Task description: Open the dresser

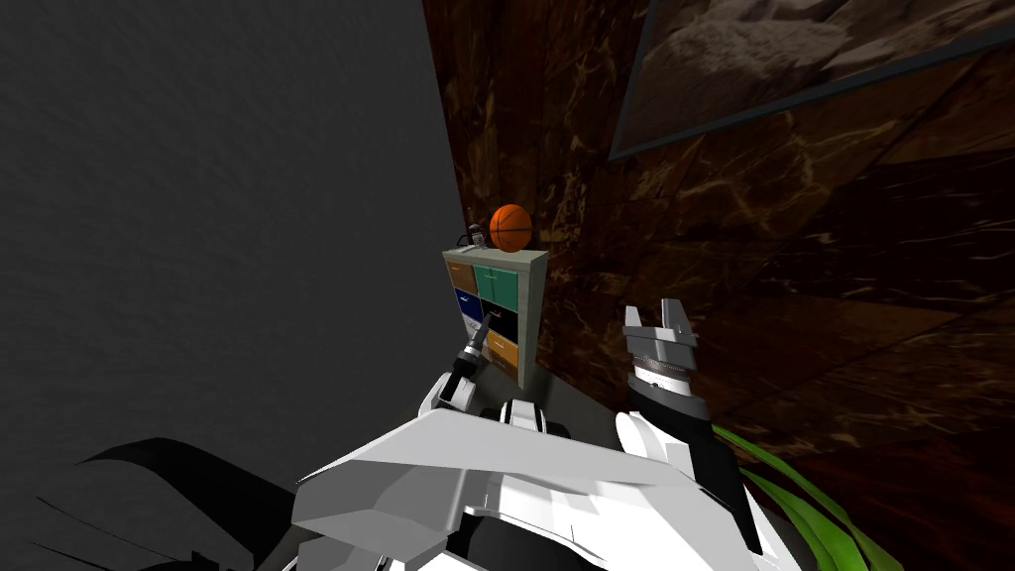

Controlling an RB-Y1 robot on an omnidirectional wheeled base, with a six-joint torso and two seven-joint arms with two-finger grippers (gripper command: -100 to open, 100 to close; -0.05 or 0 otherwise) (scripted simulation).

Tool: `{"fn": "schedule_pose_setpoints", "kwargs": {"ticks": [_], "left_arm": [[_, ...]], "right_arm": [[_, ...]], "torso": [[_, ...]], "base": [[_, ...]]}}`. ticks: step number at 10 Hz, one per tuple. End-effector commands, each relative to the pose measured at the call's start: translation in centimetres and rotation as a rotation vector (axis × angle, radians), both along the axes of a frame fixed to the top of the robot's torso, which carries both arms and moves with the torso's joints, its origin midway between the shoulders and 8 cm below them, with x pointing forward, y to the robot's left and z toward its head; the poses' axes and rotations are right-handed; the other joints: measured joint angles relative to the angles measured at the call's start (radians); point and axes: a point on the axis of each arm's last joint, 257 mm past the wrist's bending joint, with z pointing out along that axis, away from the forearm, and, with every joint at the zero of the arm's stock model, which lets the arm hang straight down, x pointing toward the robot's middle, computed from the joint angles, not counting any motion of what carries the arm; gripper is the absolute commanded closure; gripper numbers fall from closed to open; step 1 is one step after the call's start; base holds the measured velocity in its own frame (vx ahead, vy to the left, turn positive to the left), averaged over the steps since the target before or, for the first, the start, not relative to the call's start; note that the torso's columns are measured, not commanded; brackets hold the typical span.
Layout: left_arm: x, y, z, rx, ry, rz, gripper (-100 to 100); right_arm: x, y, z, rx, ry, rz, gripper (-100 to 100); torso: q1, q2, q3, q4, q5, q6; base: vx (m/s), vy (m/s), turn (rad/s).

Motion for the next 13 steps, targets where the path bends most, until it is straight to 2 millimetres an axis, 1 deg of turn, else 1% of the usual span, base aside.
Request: {"fn": "schedule_pose_setpoints", "kwargs": {"ticks": [1, 2, 5, 9, 10, 11, 12, 13], "left_arm": [[0.4, -0.9, -2.7, 0.032, 0.051, -0.017, -100], [0.4, -0.9, -2.8, 0.032, 0.052, -0.017, -100], [0.8, -1.6, -5.9, 0.073, 0.109, -0.037, -100], [0.9, -2.0, -9.2, 0.125, 0.172, -0.059, -100], [0.8, -2.0, -8.7, 0.116, 0.161, -0.055, -100], [1.4, -1.9, -8.1, 0.116, 0.163, -0.052, -100], [1.1, -1.9, -8.4, 0.117, 0.161, -0.054, -100], [1.2, -1.9, -8.4, 0.117, 0.162, -0.053, 100]], "right_arm": [[0.0, 0.0, 0.0, 0.0, 0.0, 0.0, 0], [0.0, 0.0, 0.0, 0.0, 0.0, 0.0, 0], [0.0, 0.0, 0.0, 0.0, 0.0, 0.0, 0], [0.0, 0.0, 0.0, 0.0, 0.0, 0.0, 0], [0.0, 0.0, 0.0, 0.0, 0.0, 0.0, 0], [0.0, 0.0, 0.0, 0.0, 0.0, 0.0, 0], [0.0, 0.0, 0.0, 0.0, 0.0, 0.0, 0], [0.0, 0.0, 0.0, 0.0, 0.0, 0.0, 0]], "torso": [[0.0, 0.001, 0.0, 0.0, 0.0, 0.0], [0.0, 0.001, 0.001, 0.0, 0.0, 0.0], [0.0, 0.0, 0.0, 0.0, 0.0, 0.0], [-0.001, 0.001, 0.001, 0.0, 0.0, 0.0], [-0.001, 0.002, 0.001, 0.001, 0.0, 0.0], [0.0, 0.002, 0.002, 0.001, 0.0, 0.0], [-0.001, -0.001, 0.0, 0.0, 0.0, 0.0], [0.0, 0.0, 0.0, 0.0, 0.0, 0.0]], "base": [[0.068, 0.023, -0.088], [0.044, 0.016, -0.016], [0.056, 0.022, -0.064], [0.064, 0.017, -0.059], [0.023, 0.005, -0.012], [0.066, -0.013, -0.027], [0.042, -0.009, -0.008], [0.006, -0.002, 0.002]]}}
